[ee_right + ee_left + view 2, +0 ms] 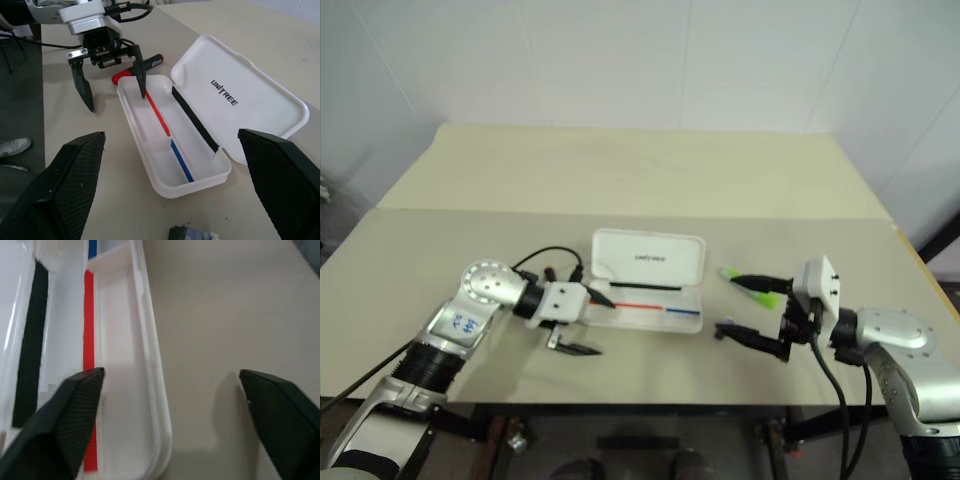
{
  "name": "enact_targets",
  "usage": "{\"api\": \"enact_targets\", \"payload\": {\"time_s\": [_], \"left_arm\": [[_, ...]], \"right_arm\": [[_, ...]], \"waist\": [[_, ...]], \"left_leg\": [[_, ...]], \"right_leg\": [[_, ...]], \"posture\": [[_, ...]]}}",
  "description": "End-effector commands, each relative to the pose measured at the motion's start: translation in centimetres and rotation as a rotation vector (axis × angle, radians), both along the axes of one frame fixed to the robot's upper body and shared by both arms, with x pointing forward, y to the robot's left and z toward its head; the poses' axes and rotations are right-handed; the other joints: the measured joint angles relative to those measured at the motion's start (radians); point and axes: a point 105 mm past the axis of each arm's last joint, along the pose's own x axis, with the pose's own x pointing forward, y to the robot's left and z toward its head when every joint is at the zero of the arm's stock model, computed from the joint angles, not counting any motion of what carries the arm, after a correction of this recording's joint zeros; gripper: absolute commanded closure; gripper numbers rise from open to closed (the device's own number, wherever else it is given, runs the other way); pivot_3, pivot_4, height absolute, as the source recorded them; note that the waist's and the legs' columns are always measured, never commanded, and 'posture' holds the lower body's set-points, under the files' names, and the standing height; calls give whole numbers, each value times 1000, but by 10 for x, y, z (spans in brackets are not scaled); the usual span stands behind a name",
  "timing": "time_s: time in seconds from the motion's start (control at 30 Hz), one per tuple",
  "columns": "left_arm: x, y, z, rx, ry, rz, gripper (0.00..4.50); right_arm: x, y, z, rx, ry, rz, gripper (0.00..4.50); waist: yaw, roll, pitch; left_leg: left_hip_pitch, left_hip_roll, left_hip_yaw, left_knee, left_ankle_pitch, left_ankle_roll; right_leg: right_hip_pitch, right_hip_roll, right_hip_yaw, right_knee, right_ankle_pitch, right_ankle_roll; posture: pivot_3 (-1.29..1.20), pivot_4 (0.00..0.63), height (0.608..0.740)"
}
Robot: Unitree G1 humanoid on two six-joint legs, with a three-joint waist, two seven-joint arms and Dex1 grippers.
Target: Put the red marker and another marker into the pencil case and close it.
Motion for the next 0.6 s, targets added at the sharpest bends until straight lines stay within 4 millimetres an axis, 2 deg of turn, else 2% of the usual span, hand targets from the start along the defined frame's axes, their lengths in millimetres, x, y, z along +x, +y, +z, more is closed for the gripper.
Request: {"api": "enact_targets", "payload": {"time_s": [0.03,0.17,0.33,0.5,0.6], "left_arm": [[-5,-5,17,-61,-71,-4,33],[-8,-5,33,-113,-112,35,33],[-2,14,63,-242,-191,295,33],[-8,26,80,-506,-88,574,33],[-14,34,77,-567,-18,726,33]], "right_arm": [[2,-5,11,-5,-47,-3,0],[4,-4,11,-3,-47,10,0],[6,-6,11,-9,-31,49,0],[11,-7,12,-11,-18,79,0],[16,-8,13,-13,-16,95,0]], "waist": [[0,0,0],[2,0,0],[-1,0,0],[-1,0,0],[-1,0,0]], "left_leg": [[0,0,0,0,0,0],[0,0,0,-1,0,0],[0,0,0,-1,0,0],[0,0,-1,0,0,0],[1,0,-1,0,0,0]], "right_leg": [[0,0,0,0,0,0],[0,0,0,0,0,0],[0,0,0,0,0,0],[0,0,0,0,0,0],[1,0,-1,1,0,0]], "posture": [[0,150,740],[0,150,740],[0,150,740],[0,150,740],[0,150,740]]}}
